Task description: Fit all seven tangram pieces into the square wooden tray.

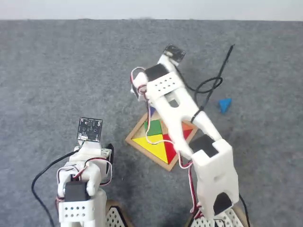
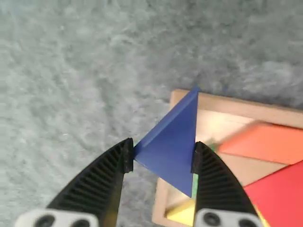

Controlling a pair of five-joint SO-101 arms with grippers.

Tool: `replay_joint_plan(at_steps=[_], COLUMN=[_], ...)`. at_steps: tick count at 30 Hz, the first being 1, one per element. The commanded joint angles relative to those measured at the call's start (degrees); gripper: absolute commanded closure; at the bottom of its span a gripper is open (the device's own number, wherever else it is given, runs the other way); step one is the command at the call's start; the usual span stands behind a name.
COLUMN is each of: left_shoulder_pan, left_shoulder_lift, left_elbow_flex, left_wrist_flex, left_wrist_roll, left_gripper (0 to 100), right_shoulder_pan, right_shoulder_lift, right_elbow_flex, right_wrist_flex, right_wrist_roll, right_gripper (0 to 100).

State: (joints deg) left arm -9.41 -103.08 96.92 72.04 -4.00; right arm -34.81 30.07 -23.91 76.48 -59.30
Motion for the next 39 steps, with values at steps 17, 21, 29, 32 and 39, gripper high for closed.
replay_joint_plan(at_steps=[17,21,29,32,39], left_shoulder_pan=[0.09,0.09,0.09,0.09,0.09], left_shoulder_lift=[-1.58,-1.58,-1.58,-1.58,-1.58], left_elbow_flex=[-0.48,-0.48,-0.48,-0.48,-0.48], left_wrist_flex=[0.53,0.53,0.53,0.53,0.53], left_wrist_roll=[-0.35,-0.35,-0.35,-0.35,-0.35], left_gripper=[85,85,85,85,85], right_shoulder_pan=[-2.07,-2.07,0.66,1.54,0.75], right_shoulder_lift=[3.82,3.56,3.82,4.09,4.0], right_elbow_flex=[-3.78,-3.78,-3.69,-3.69,-3.69], right_wrist_flex=[-4.79,-4.62,-2.51,0.57,2.07], right_wrist_roll=[-1.41,1.32,3.43,3.34,3.52], right_gripper=[86.1,86.0,86.0,86.0,75.1])
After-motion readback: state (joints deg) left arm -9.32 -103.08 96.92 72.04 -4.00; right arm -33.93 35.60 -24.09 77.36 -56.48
